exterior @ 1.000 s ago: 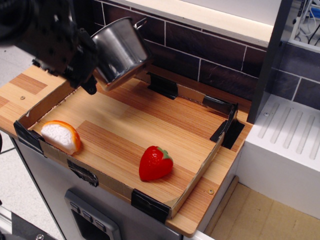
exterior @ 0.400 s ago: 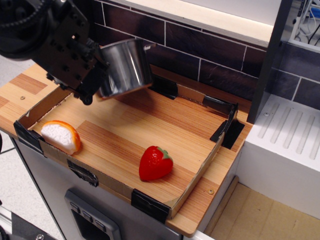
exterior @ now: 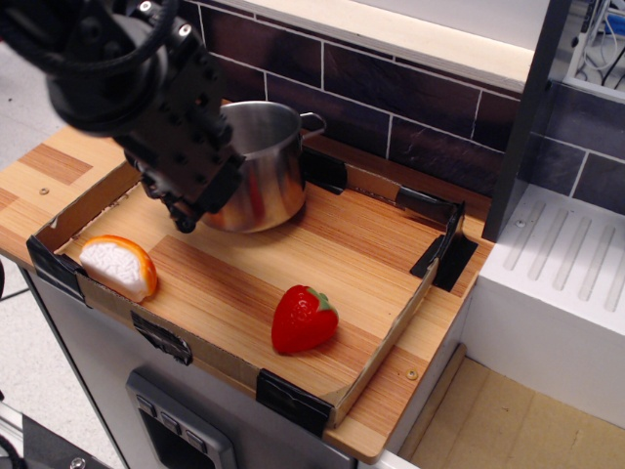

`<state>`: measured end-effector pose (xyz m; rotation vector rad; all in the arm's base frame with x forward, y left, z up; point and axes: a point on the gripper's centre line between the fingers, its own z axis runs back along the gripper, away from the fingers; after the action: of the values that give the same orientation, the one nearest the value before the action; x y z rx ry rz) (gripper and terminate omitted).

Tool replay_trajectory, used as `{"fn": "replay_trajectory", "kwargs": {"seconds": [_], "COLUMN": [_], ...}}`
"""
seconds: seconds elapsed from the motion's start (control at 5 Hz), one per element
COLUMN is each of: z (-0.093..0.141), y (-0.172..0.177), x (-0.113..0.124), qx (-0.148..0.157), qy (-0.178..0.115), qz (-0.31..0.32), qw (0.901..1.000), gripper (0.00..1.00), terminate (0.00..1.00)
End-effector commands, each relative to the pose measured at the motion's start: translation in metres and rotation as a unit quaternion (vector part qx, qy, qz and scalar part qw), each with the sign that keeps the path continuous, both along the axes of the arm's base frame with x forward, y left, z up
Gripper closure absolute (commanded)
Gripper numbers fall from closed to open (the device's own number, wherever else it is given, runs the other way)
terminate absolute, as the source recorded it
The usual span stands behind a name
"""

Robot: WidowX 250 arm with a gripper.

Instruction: Upright metal pot

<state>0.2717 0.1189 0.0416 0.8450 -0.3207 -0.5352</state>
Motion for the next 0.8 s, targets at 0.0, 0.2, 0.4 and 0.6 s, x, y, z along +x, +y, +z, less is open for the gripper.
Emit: {"fn": "replay_trajectory", "kwargs": {"seconds": [0.0, 0.2, 0.4, 0.6], "z": [0.041, 0.055, 0.067, 0.062], "y": [-0.005, -0.006, -0.011, -0.009], "x": [0.013, 0.010, 0.008, 0.008], "qx": [-0.120, -0.225, -0.263, -0.249], "qy": [0.072, 0.202, 0.280, 0.260], "qz": [0.094, 0.114, 0.118, 0.129], "qw": [0.9857, 0.9465, 0.9157, 0.9240], "gripper": [0.00, 0.00, 0.00, 0.00], "terminate": [0.00, 0.00, 0.00, 0.00]}}
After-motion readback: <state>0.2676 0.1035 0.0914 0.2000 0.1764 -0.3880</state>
